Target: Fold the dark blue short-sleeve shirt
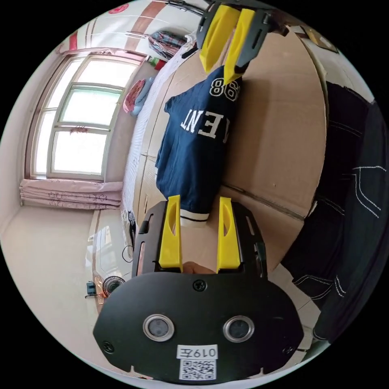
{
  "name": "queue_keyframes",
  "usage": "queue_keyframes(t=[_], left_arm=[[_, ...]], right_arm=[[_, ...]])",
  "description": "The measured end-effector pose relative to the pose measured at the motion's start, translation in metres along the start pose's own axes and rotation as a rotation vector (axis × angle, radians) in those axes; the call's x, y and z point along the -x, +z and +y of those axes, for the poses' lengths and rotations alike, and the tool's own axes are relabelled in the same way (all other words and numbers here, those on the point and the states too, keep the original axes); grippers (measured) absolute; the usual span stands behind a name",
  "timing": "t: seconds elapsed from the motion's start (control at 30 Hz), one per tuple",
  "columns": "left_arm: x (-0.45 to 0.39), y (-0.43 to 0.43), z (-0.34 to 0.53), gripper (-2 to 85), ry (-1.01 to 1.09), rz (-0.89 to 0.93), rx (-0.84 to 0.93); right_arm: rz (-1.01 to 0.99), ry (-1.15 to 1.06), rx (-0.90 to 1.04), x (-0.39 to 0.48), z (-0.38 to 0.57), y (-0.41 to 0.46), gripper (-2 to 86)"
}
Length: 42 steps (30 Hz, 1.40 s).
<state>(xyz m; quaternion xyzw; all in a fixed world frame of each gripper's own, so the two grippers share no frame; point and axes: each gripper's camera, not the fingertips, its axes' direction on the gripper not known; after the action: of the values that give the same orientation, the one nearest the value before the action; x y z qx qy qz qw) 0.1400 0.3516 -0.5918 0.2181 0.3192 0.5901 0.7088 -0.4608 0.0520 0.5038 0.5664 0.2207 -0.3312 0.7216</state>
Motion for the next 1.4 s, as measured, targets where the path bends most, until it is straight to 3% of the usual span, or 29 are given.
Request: queue_keyframes(t=[0.27,0.4,0.57,0.83,1.0,1.1,1.2,1.27,1.4], left_arm=[[0.013,0.019,-0.019,7.9,0.160,-0.072,0.046],[0.058,0.025,-0.017,5.8,0.086,0.108,0.040],[0.172,0.045,0.007,3.9,-0.137,0.503,-0.072],[0.251,0.055,0.033,2.3,-0.157,0.487,-0.160],[0.290,0.075,0.054,3.2,-0.209,0.501,-0.177],[0.320,0.096,0.078,5.4,-0.348,0.558,-0.175],[0.361,0.129,0.126,10.7,-0.700,0.737,-0.182],[0.384,0.162,0.176,14.9,-1.025,0.979,-0.238],[0.394,0.209,0.227,19.4,-1.323,1.262,-0.374]], right_arm=[[-0.152,0.224,-0.098,-0.004,0.003,0.002,10.5],[-0.054,0.052,-0.172,0.025,0.000,0.000,12.1],[0.032,-0.140,-0.137,0.053,-0.019,0.019,13.4],[0.218,-0.410,-0.122,0.104,-0.052,0.054,13.9],[0.335,-0.405,-0.095,0.118,-0.067,0.076,10.3],[0.217,-0.327,-0.090,0.103,-0.073,0.073,7.9],[0.090,-0.196,-0.096,0.077,-0.078,0.070,7.5],[0.100,-0.171,-0.113,0.072,-0.080,0.069,7.4],[0.126,-0.124,-0.144,0.068,-0.082,0.068,7.1]])
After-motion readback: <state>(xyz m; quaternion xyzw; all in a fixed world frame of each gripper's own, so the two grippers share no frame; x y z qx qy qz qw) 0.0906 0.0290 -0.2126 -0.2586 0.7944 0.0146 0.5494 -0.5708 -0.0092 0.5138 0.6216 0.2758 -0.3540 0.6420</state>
